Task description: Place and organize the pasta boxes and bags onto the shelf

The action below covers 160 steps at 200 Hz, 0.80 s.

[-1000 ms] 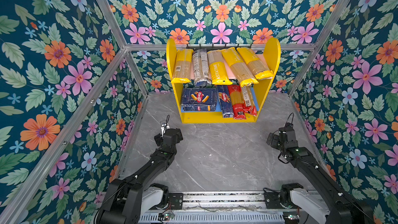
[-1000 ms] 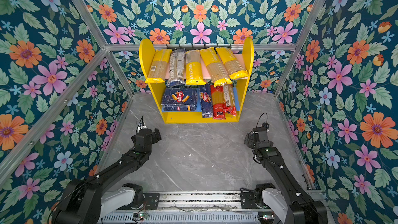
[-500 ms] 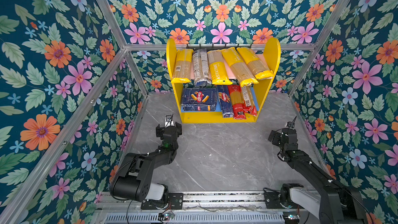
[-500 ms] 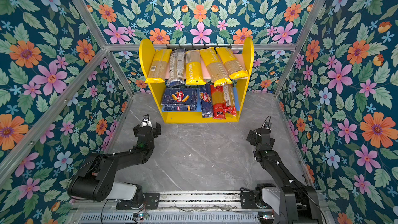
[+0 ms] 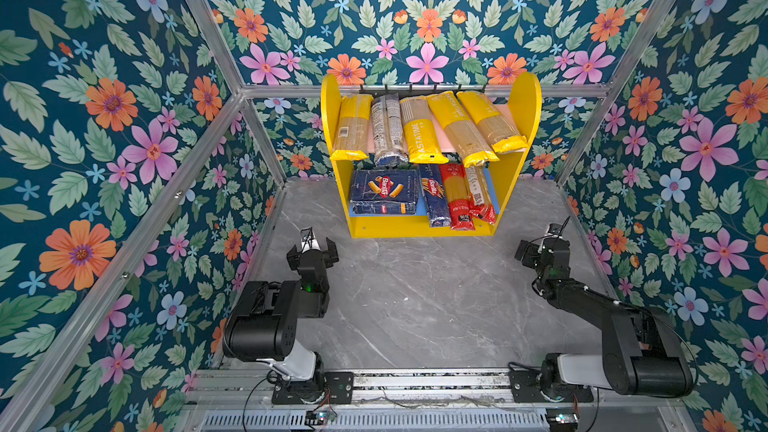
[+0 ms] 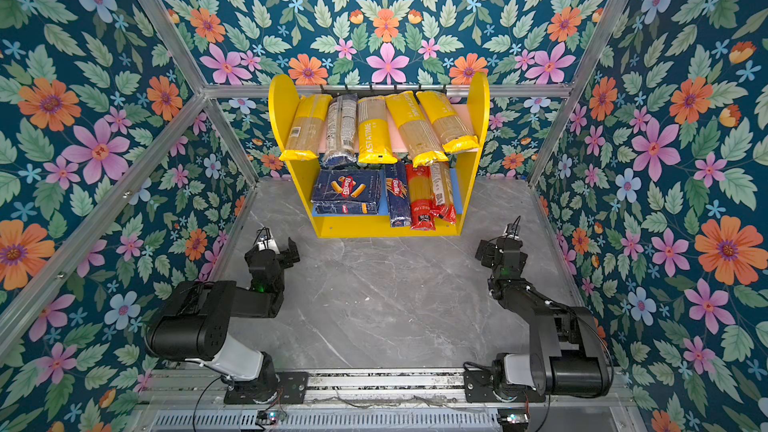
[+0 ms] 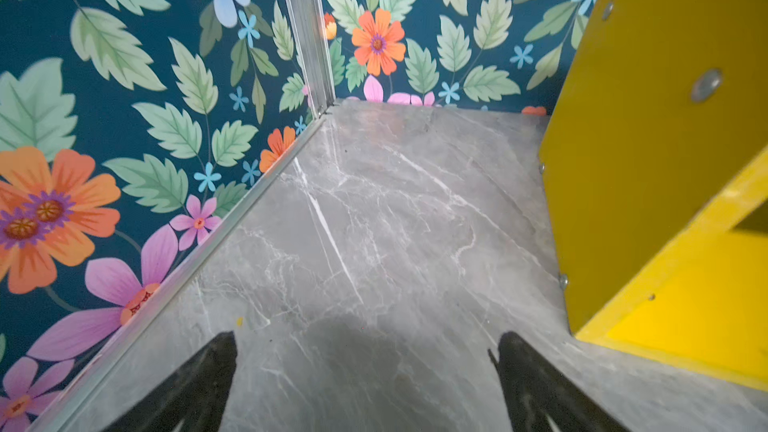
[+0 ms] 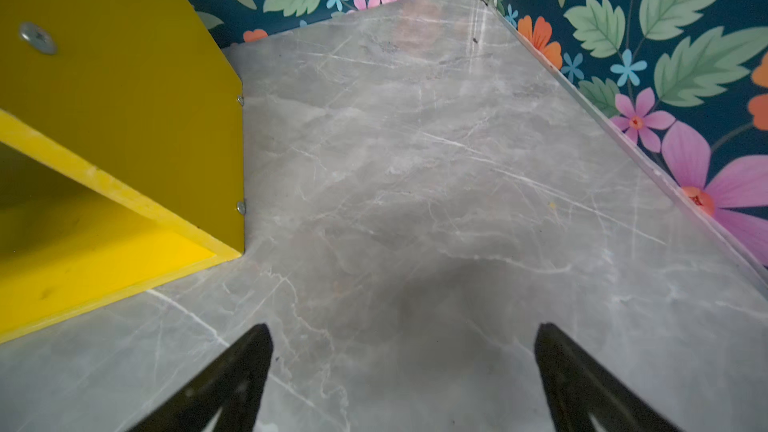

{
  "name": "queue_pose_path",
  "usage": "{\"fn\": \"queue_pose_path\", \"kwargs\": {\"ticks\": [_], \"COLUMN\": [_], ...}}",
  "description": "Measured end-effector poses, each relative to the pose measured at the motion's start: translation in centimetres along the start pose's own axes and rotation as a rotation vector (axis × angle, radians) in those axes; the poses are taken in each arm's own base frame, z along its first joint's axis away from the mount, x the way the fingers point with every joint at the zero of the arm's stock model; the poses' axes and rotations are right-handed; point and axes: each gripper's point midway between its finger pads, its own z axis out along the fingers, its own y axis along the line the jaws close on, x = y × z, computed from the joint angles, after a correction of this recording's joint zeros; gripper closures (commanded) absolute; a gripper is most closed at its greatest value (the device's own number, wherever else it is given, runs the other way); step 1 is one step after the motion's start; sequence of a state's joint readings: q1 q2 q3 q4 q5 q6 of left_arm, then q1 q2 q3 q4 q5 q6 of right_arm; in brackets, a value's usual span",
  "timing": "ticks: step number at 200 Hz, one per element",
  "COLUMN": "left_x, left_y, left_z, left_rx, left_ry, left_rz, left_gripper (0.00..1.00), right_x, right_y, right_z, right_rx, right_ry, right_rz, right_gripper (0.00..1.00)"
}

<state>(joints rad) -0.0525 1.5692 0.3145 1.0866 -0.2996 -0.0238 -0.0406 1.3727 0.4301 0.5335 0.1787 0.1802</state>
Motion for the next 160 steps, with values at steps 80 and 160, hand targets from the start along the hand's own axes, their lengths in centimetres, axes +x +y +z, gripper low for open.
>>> {"fn": "queue_pose_path", "kwargs": {"ticks": [80, 160], "left_x": [0.0, -0.3], "left_y": [-0.8, -0.8], "left_z": [-0.3, -0.5], "left_rx": [0.060, 0.068], "left_ry": [-0.045, -0.066], "left_rz": [-0.018, -0.024], "left_gripper": [0.00, 0.00], "right_x": [1.7, 1.2], "right_y": [2.1, 3.3], "right_z": [-0.1, -0.4], "right_rx": [-0.172, -0.242], "right_ry": [-0.027, -0.070], "right_rz": [-0.068, -0.097], "right_gripper": [0.01, 0.01]}}
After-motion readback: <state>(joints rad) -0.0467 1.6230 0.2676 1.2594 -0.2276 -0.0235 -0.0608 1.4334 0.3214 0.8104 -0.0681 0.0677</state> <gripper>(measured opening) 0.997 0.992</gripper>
